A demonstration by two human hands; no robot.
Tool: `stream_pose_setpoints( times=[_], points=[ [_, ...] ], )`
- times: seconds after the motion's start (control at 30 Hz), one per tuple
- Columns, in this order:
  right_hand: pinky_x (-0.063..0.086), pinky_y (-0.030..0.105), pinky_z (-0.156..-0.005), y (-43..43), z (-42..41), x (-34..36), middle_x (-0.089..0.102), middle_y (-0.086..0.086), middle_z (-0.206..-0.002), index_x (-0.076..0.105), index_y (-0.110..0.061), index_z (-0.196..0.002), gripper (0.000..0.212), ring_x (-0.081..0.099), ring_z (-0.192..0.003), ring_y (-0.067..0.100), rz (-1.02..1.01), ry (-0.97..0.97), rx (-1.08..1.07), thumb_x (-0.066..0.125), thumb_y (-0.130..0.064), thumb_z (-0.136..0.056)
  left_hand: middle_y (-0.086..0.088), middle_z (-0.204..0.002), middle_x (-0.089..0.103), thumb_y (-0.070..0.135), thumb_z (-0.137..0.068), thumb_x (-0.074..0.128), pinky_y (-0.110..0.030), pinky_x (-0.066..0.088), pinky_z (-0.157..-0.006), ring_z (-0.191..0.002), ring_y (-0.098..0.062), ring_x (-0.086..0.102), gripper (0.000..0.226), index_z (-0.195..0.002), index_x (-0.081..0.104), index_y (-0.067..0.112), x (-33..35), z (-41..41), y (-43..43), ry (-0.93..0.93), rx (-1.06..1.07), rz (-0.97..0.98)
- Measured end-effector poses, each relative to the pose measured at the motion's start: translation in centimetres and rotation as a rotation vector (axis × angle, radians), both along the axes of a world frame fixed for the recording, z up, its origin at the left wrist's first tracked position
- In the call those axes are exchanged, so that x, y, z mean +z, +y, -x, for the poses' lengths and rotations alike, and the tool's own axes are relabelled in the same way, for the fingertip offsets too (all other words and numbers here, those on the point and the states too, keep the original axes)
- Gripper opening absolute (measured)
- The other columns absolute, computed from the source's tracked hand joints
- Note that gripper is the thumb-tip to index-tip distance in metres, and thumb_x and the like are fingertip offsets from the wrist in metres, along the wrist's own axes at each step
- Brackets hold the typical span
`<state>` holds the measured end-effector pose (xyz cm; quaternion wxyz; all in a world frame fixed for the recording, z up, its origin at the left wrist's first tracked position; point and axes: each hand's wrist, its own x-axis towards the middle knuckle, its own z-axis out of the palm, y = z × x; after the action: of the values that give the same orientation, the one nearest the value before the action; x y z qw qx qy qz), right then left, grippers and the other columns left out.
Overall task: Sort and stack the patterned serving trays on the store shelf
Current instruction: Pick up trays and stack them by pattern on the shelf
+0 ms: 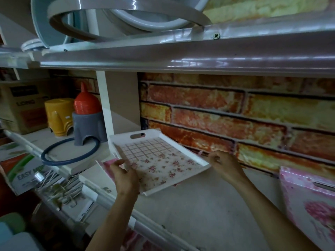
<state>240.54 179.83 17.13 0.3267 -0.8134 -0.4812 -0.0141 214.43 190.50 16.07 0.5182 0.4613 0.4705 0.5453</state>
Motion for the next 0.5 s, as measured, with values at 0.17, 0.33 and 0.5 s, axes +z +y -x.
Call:
stream_pose_setpoints(
  times=[0.17, 0.33, 0.5],
  points=[
    [0.037, 0.029, -0.058, -1.1, 0.1, 1.2, 0.064, 0.001, -0.081, 0.066, -0.011, -0.087, 0.026, 0.062, -0.071, 0.018, 0.133, 0.09, 0.095, 0.051, -0.03, -0.096, -0.003, -0.105, 0.048, 0.004, -0.097, 0.044, -0.043, 0.045, -0.093, -0.104, -0.026, 0.05, 0.036, -0.131, 0.037, 0.011, 0.1, 0.4, 0.1, 0.045, -0.054, 0.0],
    [0.042, 0.032, -0.063, -1.6, 0.9, 1.3, 0.068, 0.01, -0.089, 0.066, -0.009, -0.095, 0.031, 0.066, -0.078, 0.023, 0.164, 0.123, 0.101, 0.052, -0.037, -0.095, -0.008, -0.112, 0.053, 0.004, -0.096, 0.047, -0.037, 0.045, -0.08, -0.094, -0.021, 0.051, 0.039, -0.133, 0.041, 0.012, 0.0, 0.9, -0.3, 0.079, -0.131, -0.019],
    [0.05, 0.039, -0.081, -1.9, 1.7, 1.2, 0.069, 0.012, -0.109, 0.062, -0.01, -0.11, 0.034, 0.066, -0.096, 0.028, 0.161, 0.176, 0.056, 0.053, -0.039, -0.095, -0.008, -0.118, 0.053, 0.004, -0.098, 0.044, -0.035, 0.045, -0.078, -0.085, -0.017, 0.053, 0.042, -0.138, 0.038, 0.016, -0.2, 1.6, -0.6, 0.141, -0.207, -0.061]
  ],
)
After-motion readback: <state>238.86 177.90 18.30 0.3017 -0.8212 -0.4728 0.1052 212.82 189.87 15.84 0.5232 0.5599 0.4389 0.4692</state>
